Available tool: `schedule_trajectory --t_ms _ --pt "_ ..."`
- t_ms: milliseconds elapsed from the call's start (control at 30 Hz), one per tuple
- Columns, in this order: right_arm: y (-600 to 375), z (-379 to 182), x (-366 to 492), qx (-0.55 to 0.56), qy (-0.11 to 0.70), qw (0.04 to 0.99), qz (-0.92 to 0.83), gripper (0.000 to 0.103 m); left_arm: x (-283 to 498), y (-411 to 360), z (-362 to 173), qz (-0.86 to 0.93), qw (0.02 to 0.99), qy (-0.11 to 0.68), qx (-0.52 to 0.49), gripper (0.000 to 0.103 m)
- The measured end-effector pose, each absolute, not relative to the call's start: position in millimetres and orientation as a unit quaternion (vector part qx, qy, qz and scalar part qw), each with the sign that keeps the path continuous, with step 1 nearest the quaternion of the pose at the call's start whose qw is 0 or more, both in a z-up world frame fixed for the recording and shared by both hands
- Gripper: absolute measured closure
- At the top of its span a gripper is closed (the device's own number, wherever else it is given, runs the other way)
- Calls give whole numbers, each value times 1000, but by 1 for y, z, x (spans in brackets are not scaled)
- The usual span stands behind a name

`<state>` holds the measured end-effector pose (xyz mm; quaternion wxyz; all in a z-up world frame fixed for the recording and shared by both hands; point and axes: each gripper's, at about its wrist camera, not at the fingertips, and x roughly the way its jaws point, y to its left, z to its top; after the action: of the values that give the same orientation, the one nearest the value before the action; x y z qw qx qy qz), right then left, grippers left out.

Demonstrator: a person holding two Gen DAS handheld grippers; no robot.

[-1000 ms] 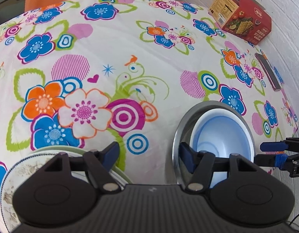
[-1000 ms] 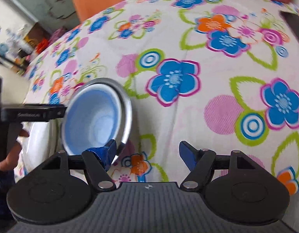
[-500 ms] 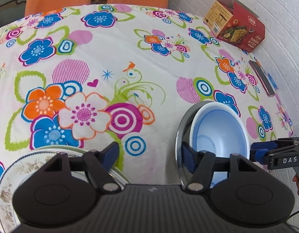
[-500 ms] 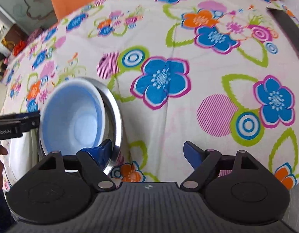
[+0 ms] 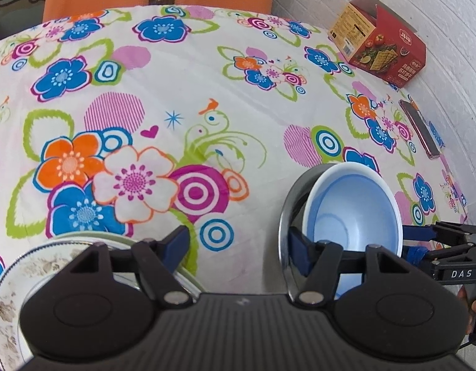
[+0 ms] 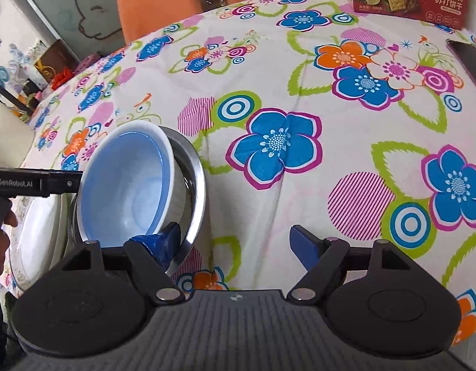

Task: Organize plates and bowls
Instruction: 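Lift the nested bowls with the left gripper toward the plate stack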

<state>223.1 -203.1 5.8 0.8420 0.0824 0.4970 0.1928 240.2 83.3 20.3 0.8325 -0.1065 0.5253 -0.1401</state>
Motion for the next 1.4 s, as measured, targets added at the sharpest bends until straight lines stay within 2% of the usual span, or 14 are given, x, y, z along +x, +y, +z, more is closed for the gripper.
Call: schedule_trajectory --t_ms 233,733,767,833,867,900,967,1100,1167,1300,1400 --pt "-197 9 236 14 501 828 250 37 245 85 22 -170 820 536 -101 39" --pt "-200 2 220 77 460 865 185 38 232 80 24 -114 848 507 -104 40" --pt "-199 1 219 84 459 866 181 39 230 79 24 -111 850 505 -102 43" --pt "-200 1 217 97 454 866 185 43 229 79 22 -124 845 507 -118 67" --pt "-200 2 217 103 454 865 188 45 229 80 21 -128 842 508 -128 73" --pt "-200 2 217 102 452 865 191 45 228 80 21 -127 842 508 -130 73" --pt "-200 2 215 103 445 866 203 53 226 80 21 -130 843 505 -132 73" --pt "-206 -1 214 153 442 854 227 75 224 81 21 -144 841 500 -146 88" --pt "-208 -4 212 179 440 850 228 78 224 82 20 -149 840 497 -157 94" --pt "-217 -14 210 246 445 832 222 79 224 85 18 -144 837 496 -178 94" --pt "-215 -13 208 242 441 835 223 79 224 84 19 -144 839 495 -175 94"
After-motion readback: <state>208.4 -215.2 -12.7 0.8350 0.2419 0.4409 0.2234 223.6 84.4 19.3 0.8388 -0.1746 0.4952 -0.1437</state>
